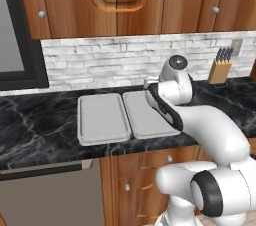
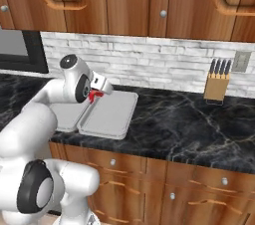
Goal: Place one carrot and one fish in each tupperware on the nearby counter, to pack two identical lunches.
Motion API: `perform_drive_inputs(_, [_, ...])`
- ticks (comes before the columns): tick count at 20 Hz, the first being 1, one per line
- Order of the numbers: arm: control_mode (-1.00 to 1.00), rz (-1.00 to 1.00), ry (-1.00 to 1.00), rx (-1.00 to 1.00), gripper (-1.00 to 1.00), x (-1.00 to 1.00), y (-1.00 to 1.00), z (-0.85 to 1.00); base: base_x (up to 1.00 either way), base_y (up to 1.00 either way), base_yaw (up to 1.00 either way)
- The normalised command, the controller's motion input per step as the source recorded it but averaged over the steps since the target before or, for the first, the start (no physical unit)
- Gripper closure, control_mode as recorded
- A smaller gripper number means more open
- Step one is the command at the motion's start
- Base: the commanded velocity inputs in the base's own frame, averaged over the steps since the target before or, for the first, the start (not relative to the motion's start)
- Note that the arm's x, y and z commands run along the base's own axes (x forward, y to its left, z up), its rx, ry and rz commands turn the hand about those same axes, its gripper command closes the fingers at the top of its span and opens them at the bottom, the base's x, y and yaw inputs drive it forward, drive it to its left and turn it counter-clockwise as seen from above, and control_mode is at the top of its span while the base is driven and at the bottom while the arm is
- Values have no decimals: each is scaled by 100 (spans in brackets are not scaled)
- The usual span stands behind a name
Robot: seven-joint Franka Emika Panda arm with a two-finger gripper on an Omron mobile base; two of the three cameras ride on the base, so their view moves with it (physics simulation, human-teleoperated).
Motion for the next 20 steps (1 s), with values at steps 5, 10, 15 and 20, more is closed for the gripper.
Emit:
perform_drive_inputs(5, [-100,10,0,0,100,54,0,-63,0,0,0])
perform_drive_inputs(10, [-100,5,0,0,100,38,13,-59,0,0,0])
perform_drive_inputs(15, [-100,0,2,0,100,10,28,-48,0,0,0])
perform_drive_inputs(20, [-100,0,4,0,100,28,18,-32,0,0,0])
